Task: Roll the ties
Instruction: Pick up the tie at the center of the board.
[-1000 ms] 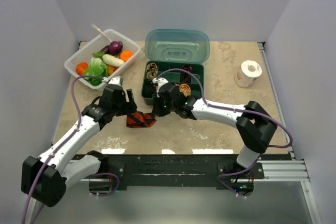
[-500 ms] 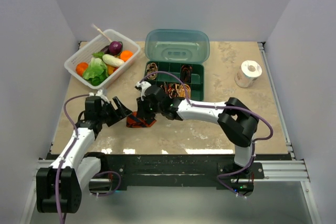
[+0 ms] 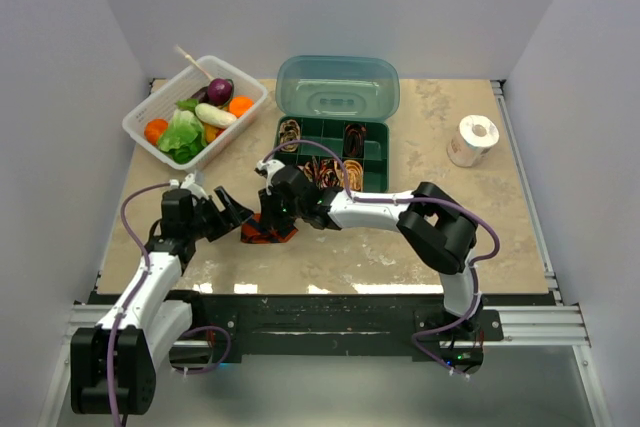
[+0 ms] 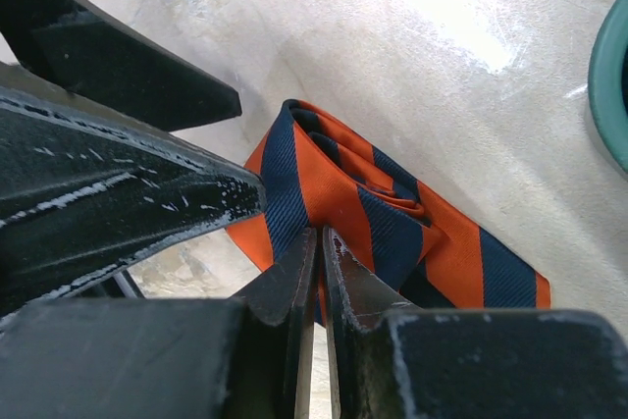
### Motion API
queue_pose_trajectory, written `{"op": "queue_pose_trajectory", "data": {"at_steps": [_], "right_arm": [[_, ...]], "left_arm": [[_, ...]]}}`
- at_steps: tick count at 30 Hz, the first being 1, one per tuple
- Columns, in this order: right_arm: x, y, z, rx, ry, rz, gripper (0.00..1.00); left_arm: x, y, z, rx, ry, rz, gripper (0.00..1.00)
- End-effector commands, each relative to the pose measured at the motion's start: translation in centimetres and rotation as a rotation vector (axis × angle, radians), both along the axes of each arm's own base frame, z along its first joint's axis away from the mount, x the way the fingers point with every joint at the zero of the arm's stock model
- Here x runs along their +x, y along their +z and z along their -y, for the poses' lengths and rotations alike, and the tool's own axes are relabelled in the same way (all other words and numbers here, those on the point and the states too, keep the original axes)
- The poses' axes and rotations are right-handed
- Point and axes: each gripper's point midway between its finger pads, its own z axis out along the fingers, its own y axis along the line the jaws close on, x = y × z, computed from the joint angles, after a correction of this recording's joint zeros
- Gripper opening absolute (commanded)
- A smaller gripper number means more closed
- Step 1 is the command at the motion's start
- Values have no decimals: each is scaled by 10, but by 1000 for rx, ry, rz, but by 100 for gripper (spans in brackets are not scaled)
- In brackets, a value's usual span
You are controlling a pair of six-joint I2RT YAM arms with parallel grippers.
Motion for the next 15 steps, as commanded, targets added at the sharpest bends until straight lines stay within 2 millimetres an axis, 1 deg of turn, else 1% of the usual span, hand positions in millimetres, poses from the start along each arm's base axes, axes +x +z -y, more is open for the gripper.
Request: {"op": "queue_pose_trajectory", "data": {"at_steps": [1, 2, 4, 5, 6, 7, 8, 9, 11, 12, 13, 14, 15], "right_arm": [[7, 5, 8, -23, -43, 38, 11], [8, 6, 9, -24, -47, 40, 11], [9, 4, 11, -33, -58, 39, 11], [8, 3, 12, -36, -59, 38, 11], [8, 1, 15, -40, -64, 35, 11], [9, 1, 16, -43, -69, 36, 11], [9, -1, 17, -46, -72, 33, 11], [9, -3, 21, -54, -78, 31, 11], [11, -1, 25, -57, -89, 35, 11], [11, -4, 30, -65, -95, 32, 11], [12, 0, 31, -59, -98, 35, 11], [13, -1, 34, -62, -105, 37, 11], [13, -4, 38, -68, -109, 34, 11]], "left_arm": [[5, 2, 1, -20, 0, 46, 80], [3, -2, 2, -23, -2, 38, 80], [7, 1, 4, -31, -15, 67, 79], [5, -4, 6, -37, -24, 57, 79], [6, -4, 7, -43, -29, 66, 79], [5, -6, 8, -47, -34, 65, 79], [2, -13, 8, -49, -36, 48, 79], [2, -12, 10, -54, -44, 62, 79], [-2, -19, 13, -69, -57, 54, 79], [-2, -16, 17, -89, -79, 74, 79], [-4, -17, 20, -103, -91, 76, 79], [-7, -22, 22, -116, -103, 63, 79], [-7, -18, 26, -138, -121, 84, 79]]}}
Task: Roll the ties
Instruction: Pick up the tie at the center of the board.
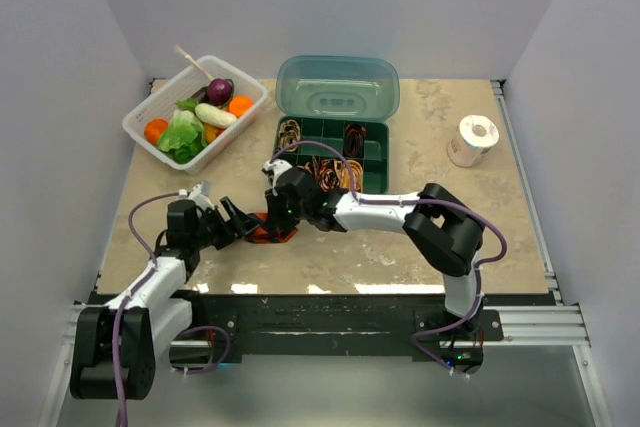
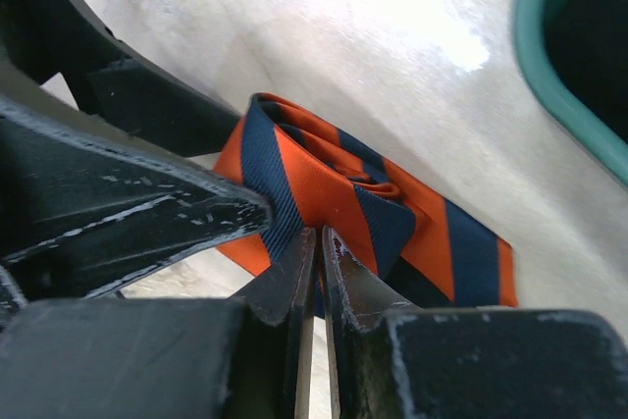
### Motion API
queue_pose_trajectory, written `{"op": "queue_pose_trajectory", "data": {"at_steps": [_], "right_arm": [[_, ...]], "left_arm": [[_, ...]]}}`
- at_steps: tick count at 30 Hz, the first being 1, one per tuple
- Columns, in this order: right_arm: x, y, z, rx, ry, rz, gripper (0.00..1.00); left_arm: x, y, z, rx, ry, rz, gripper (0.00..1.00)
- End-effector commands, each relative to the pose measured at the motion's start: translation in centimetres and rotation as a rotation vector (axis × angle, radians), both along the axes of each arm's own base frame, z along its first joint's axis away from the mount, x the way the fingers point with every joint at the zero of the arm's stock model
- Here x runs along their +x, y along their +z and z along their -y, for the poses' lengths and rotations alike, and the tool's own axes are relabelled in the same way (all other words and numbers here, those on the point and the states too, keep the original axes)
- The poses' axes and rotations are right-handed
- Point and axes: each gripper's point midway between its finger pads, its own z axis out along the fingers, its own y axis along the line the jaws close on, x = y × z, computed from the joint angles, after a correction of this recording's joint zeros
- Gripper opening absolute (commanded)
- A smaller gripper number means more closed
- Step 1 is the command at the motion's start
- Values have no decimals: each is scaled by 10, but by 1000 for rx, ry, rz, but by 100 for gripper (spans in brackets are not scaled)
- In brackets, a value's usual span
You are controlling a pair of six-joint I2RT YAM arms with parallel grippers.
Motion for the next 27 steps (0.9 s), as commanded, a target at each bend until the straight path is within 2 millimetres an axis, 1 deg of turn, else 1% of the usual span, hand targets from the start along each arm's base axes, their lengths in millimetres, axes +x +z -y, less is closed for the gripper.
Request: {"op": "queue_pose_trajectory", "data": {"at_steps": [1, 2, 3, 5, 6, 8, 10, 11, 12, 14, 17, 24, 25, 26, 27], "right_arm": [[9, -1, 22, -39, -58, 16, 11], [8, -3, 22, -41, -55, 13, 11], [7, -5, 23, -40, -51, 8, 11], [5, -10, 21, -37, -49, -5, 11], [5, -11, 21, -39, -49, -9, 11], [5, -15, 23, -47, -54, -13, 11], [5, -16, 26, -52, -62, -11, 11], [5, -16, 27, -54, -63, -11, 11], [6, -16, 28, -58, -66, -10, 11], [6, -16, 29, -60, -66, -9, 11], [6, -20, 32, -68, -69, -14, 11], [3, -30, 43, -85, -84, -40, 11], [4, -28, 44, -76, -87, -40, 11], [5, -19, 44, -56, -91, -35, 11], [6, -15, 47, -41, -86, -41, 12]], "left_arm": [[3, 12, 16, -87, -77, 92, 79], [0, 7, 17, -95, -84, 76, 79], [2, 11, 20, -108, -98, 97, 79], [0, 8, 22, -123, -108, 93, 78], [2, 11, 25, -133, -120, 106, 77], [0, 8, 29, -135, -138, 96, 77], [1, 8, 32, -137, -145, 111, 75], [-2, 5, 35, -143, -153, 96, 75], [0, 8, 36, -152, -157, 116, 72], [-1, 5, 39, -161, -161, 108, 69], [1, 8, 45, -169, -176, 124, 64], [10, 19, 47, -166, -157, 187, 51], [11, 23, 48, -166, -160, 203, 50], [12, 26, 49, -165, -166, 214, 50], [13, 26, 49, -157, -167, 217, 47]]}}
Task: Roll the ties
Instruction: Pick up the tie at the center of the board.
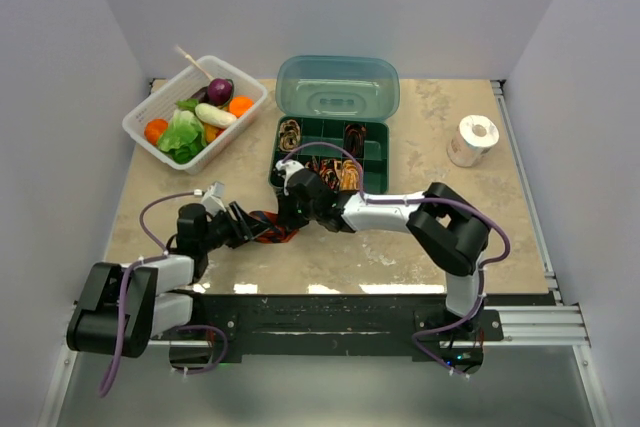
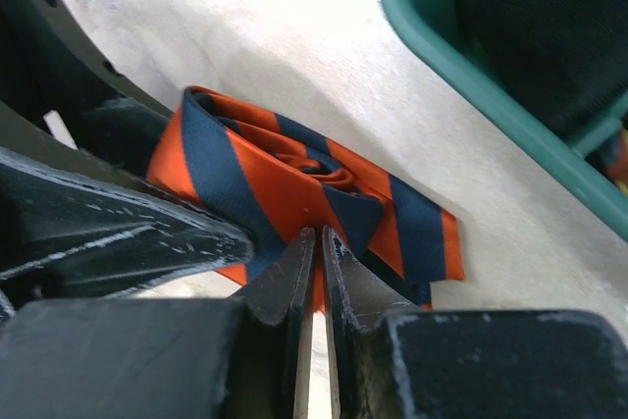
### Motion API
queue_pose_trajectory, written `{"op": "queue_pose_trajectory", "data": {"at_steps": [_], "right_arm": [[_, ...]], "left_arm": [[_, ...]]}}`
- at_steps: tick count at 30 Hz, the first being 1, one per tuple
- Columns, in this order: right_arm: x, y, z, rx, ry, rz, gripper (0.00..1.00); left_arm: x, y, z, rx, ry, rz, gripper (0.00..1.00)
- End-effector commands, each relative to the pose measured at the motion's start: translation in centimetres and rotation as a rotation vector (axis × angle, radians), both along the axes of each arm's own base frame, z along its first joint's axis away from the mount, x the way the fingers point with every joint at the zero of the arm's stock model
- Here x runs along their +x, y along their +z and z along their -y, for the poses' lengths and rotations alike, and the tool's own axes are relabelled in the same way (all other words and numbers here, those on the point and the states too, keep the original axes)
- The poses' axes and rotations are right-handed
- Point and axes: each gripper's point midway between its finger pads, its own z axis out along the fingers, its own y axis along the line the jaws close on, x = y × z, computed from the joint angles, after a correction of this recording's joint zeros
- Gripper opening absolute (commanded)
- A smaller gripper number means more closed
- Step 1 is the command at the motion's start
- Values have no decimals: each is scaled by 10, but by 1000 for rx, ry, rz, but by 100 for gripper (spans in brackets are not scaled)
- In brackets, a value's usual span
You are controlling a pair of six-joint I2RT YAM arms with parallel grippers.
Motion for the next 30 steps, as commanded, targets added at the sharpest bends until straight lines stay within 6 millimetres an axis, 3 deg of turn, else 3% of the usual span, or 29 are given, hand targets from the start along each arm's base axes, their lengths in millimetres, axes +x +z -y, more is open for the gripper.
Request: {"op": "queue_pose_trajectory", "data": {"at_steps": [1, 2, 4, 5, 6, 7, 9, 11, 12, 13, 15, 16, 22, 26, 30], "right_arm": [[-1, 6, 23, -12, -27, -16, 12], [2, 27, 22, 32, -27, 3, 13], [6, 50, 26, 106, -12, 15, 14], [8, 74, 29, 160, -6, 43, 15], [14, 82, 40, 187, -19, 46, 16], [14, 97, 41, 243, 6, 51, 31], [20, 121, 57, 303, 2, 83, 47], [21, 132, 65, 306, 20, 123, 60], [23, 144, 71, 315, 19, 154, 73], [21, 149, 74, 310, 41, 181, 79], [16, 161, 76, 326, 82, 204, 91], [13, 173, 77, 340, 108, 242, 99], [1, 201, 76, 350, 250, 331, 99], [-4, 224, 76, 384, 308, 389, 99], [-8, 235, 76, 392, 366, 418, 99]], "left_arm": [[14, 32, 9, -25, -27, 137, 47], [14, 33, 11, -24, -36, 142, 47], [16, 40, 13, -22, -42, 156, 42], [17, 42, 15, -22, -48, 162, 40], [16, 43, 15, -20, -51, 154, 38], [19, 53, 17, -24, -56, 181, 36], [17, 62, 21, -30, -74, 185, 33], [21, 88, 26, -42, -98, 247, 30], [17, 90, 28, -36, -126, 233, 26], [21, 111, 32, -36, -143, 286, 24], [17, 119, 34, -17, -177, 281, 19], [18, 138, 38, -21, -195, 326, 18], [1, 176, 55, -42, -300, 388, 16], [-10, 185, 67, -41, -377, 404, 16], [-21, 189, 75, -57, -429, 421, 16]]}}
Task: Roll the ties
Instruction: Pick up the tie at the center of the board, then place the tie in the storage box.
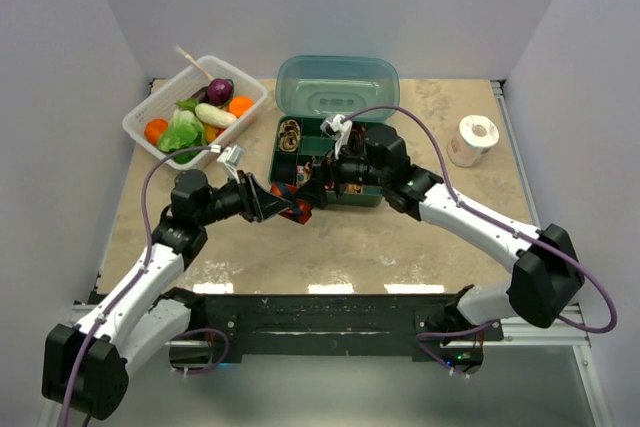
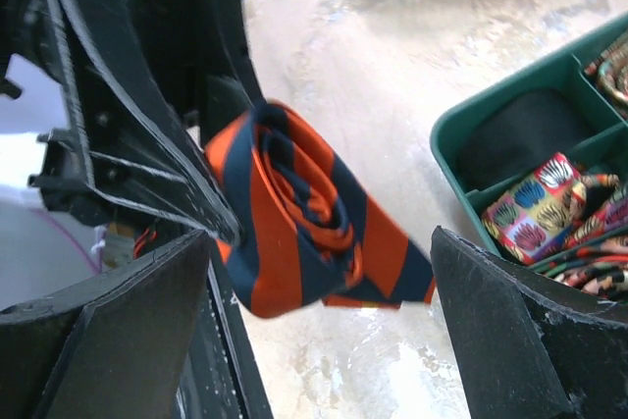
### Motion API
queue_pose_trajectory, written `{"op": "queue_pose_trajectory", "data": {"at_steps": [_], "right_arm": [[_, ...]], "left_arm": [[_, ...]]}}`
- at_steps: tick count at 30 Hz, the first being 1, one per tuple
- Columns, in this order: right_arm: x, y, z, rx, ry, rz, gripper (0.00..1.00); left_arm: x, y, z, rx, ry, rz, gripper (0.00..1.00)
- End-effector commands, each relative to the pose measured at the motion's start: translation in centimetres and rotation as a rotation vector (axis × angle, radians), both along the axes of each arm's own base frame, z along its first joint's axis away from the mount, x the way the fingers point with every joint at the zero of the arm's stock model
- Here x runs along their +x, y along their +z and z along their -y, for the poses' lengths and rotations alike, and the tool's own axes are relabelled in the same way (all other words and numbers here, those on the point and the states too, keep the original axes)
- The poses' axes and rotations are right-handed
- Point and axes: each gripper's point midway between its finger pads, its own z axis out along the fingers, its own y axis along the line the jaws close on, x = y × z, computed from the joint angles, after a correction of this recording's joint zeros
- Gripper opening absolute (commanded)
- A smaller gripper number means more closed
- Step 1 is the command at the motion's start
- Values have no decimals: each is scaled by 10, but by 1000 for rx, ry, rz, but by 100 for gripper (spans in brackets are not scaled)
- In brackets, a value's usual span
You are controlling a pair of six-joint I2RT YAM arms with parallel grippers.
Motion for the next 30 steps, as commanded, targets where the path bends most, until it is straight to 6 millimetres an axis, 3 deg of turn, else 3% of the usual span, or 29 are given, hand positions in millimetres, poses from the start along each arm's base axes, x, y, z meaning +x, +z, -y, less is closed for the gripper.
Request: {"op": "queue_pose_trajectory", "data": {"at_steps": [1, 8, 18, 30], "right_arm": [[-12, 49, -1, 66, 123, 131, 99], [-30, 37, 0, 85, 297, 73, 99], [-60, 20, -2, 140, 485, -22, 99], [-70, -11, 1, 99, 544, -120, 95]], "left_arm": [[-16, 20, 11, -12, -99, 61, 16], [-35, 35, 18, -82, -188, 135, 17], [-46, 39, 25, -87, -255, 158, 18], [-54, 45, 26, -91, -276, 192, 18]]}}
